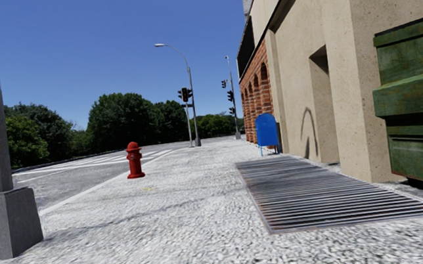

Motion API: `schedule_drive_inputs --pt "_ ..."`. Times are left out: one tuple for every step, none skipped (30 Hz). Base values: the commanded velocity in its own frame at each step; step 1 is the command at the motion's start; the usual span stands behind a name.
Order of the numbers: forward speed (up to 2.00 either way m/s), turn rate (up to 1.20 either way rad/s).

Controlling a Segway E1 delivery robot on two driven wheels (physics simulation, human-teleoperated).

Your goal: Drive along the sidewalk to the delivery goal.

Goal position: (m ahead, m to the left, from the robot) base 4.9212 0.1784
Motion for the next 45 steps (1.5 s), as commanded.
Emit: schedule_drive_inputs --pt "2.0 0.0" --pt "2.0 0.0" --pt "2.0 0.0" --pt "2.0 0.0" --pt "2.0 0.0" --pt "2.0 0.0" --pt "2.0 0.0" --pt "2.0 0.0" --pt "2.0 0.0" --pt "2.0 0.0" --pt "2.0 0.0" --pt "2.0 0.0" --pt "2.0 -0.08" --pt "2.0 -0.77" --pt "2.0 -0.84" --pt "2.0 0.0" --pt "2.0 0.0" --pt "2.0 0.0" --pt "2.0 0.0" --pt "2.0 0.0" --pt "2.0 0.0" --pt "2.0 0.0" --pt "2.0 0.0" --pt "2.0 0.0" --pt "2.0 0.0" --pt "2.0 0.0" --pt "2.0 0.0" --pt "2.0 0.0" --pt "2.0 0.0" --pt "2.0 0.0" --pt "2.0 0.0" --pt "2.0 0.0" --pt "2.0 0.0" --pt "2.0 0.0" --pt "2.0 0.0" --pt "2.0 0.0" --pt "2.0 0.0" --pt "2.0 0.0" --pt "2.0 0.0" --pt "2.0 0.0" --pt "2.0 0.0" --pt "2.0 0.0" --pt "2.0 0.0" --pt "2.0 0.0" --pt "2.0 0.0"
